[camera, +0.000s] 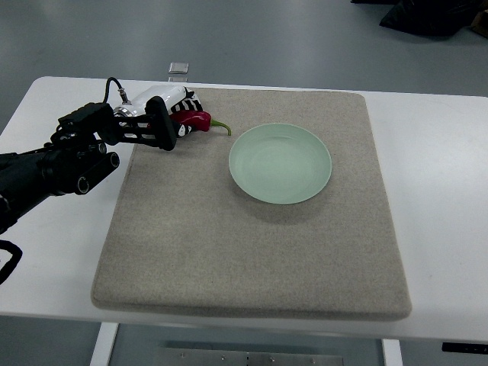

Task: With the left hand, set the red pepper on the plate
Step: 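Lift the pepper with the left hand and carry it over the plate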

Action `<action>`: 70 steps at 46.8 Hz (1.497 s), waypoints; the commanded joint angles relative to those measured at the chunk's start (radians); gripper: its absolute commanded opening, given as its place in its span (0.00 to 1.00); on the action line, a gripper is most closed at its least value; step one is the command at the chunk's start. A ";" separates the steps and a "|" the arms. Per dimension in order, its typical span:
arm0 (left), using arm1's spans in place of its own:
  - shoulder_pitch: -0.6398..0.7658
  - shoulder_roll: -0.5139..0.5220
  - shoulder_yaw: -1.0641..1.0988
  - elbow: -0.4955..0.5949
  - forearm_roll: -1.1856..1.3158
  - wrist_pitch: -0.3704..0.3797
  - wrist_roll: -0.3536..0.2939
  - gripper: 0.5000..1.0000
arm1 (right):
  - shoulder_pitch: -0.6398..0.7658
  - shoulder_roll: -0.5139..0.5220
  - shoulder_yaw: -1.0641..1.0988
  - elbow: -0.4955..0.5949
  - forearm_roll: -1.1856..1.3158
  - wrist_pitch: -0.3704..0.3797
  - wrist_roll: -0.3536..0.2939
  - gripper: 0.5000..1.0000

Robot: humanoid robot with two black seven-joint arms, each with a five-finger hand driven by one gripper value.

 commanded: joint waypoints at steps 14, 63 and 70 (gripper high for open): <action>-0.035 0.012 -0.006 -0.016 -0.135 -0.002 0.000 0.00 | 0.000 0.000 0.000 0.000 0.000 0.000 0.000 0.86; -0.155 -0.021 0.094 -0.361 -0.001 -0.021 -0.005 0.00 | 0.000 0.000 0.000 0.000 0.000 0.000 0.000 0.86; -0.157 -0.027 0.143 -0.361 -0.001 -0.021 -0.005 0.00 | 0.000 0.000 0.000 0.000 0.000 0.000 0.000 0.86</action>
